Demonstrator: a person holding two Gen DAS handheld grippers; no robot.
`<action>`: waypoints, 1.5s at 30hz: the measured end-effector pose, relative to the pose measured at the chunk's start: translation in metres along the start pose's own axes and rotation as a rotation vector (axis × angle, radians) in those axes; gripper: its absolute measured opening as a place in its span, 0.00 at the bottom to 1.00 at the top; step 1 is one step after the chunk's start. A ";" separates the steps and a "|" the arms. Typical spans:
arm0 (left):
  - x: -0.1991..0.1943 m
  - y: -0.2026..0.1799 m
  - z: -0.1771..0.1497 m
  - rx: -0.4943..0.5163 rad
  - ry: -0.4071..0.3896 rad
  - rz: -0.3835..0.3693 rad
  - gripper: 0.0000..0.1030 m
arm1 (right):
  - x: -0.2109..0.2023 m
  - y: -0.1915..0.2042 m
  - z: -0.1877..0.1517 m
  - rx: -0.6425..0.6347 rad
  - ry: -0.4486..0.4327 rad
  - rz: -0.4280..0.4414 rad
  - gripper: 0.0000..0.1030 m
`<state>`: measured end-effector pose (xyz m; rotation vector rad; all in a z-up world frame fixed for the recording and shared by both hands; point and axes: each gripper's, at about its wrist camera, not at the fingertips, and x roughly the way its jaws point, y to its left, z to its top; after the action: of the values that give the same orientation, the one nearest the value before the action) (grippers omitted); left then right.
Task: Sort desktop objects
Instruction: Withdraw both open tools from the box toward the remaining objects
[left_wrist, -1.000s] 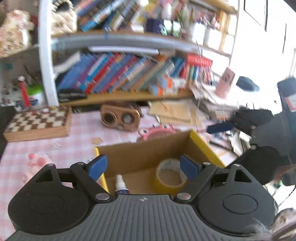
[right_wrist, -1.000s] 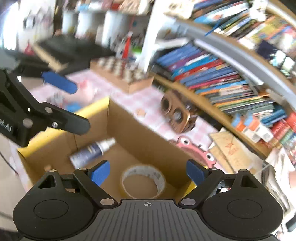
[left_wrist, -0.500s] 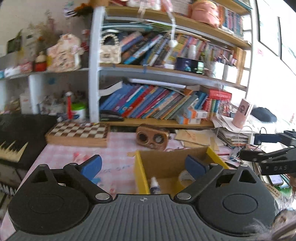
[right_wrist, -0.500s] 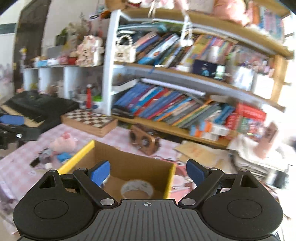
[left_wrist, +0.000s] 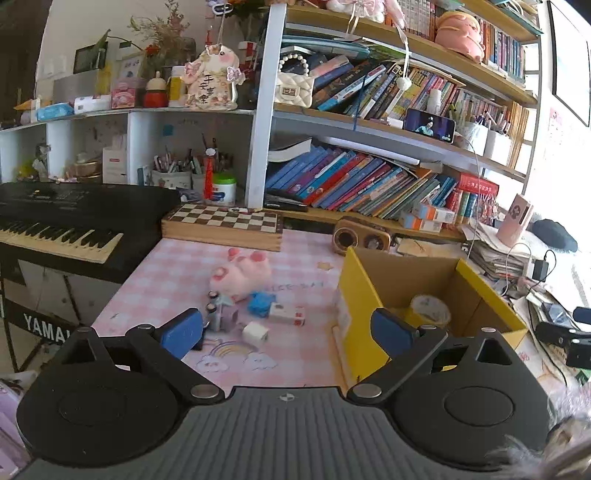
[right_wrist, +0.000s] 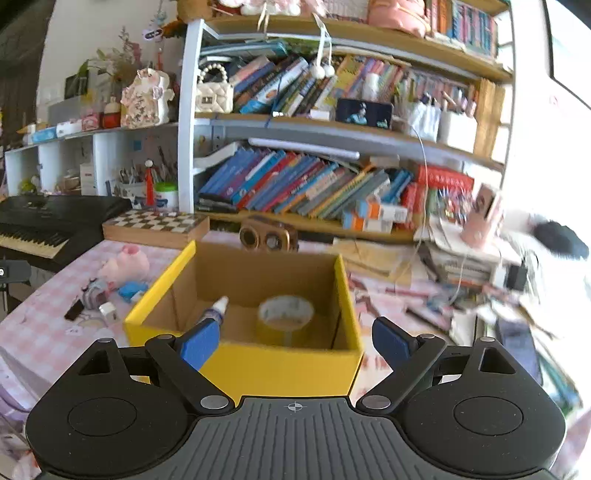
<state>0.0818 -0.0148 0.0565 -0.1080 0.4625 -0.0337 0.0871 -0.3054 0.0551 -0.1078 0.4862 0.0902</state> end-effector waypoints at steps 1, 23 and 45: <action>-0.002 0.003 -0.002 0.002 0.001 0.001 0.96 | -0.003 0.005 -0.004 0.006 0.009 -0.005 0.89; -0.016 0.055 -0.053 0.056 0.118 -0.003 0.97 | -0.009 0.099 -0.058 0.073 0.189 0.047 0.89; -0.022 0.104 -0.075 0.044 0.185 0.042 0.97 | 0.000 0.180 -0.070 0.003 0.283 0.173 0.89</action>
<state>0.0295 0.0821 -0.0121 -0.0522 0.6482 -0.0124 0.0350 -0.1359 -0.0214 -0.0755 0.7784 0.2461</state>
